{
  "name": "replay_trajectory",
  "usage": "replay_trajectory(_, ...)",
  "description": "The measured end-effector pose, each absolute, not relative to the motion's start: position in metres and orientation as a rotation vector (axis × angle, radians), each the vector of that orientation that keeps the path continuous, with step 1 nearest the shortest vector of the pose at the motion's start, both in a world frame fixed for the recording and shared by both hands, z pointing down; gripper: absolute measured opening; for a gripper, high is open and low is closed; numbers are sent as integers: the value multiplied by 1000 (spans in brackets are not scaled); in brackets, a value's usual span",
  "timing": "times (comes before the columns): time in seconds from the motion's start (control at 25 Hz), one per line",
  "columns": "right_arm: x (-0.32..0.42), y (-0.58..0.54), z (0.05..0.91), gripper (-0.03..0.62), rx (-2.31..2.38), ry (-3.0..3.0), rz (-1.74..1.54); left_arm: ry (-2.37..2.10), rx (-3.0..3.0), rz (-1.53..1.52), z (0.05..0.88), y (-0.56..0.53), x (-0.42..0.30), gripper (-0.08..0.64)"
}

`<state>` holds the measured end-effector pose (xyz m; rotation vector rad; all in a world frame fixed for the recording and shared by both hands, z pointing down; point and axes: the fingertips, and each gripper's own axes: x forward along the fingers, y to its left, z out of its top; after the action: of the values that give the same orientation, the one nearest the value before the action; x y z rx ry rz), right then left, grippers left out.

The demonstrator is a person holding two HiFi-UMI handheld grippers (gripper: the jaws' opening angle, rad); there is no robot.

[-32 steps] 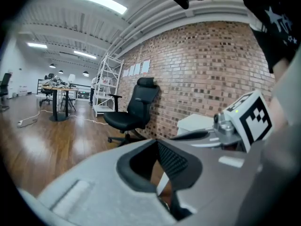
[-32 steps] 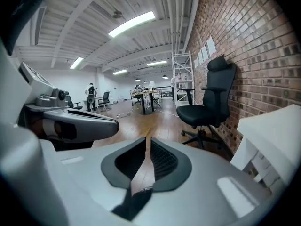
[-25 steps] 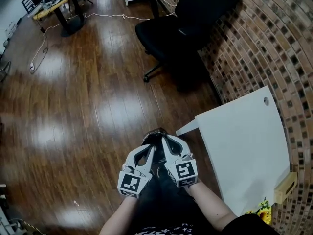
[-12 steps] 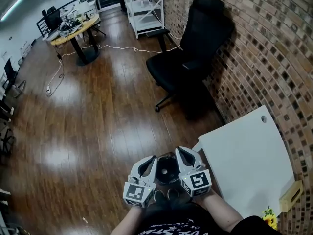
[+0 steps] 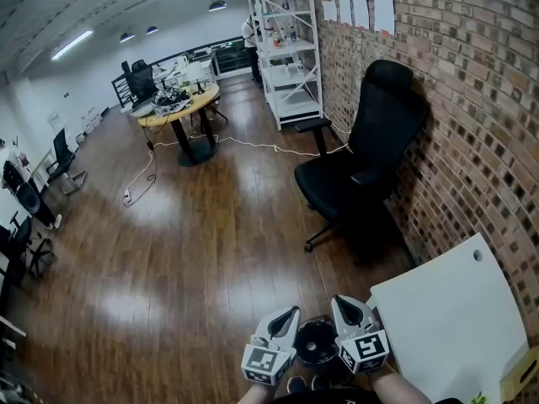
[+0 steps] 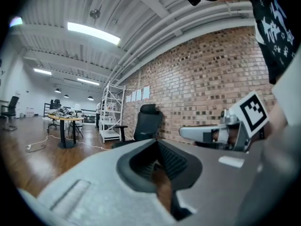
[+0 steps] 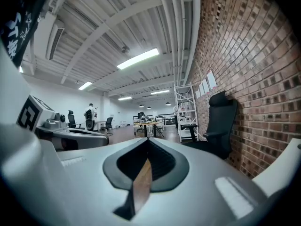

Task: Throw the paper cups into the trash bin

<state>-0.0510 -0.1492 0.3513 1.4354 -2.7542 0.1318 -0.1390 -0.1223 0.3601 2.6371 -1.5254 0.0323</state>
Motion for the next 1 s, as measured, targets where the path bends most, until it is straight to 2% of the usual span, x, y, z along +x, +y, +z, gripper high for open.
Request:
replay_trajectory(0.4, -67, -137, 337, 8, 1390, -2765, -21, -1561, 2695, -11, 333, -117, -143, 3)
replay_trajectory(1.0, -63, -144, 321, 8, 1374, -2764, -69, -1568, 2712, -19, 314, -124, -143, 3)
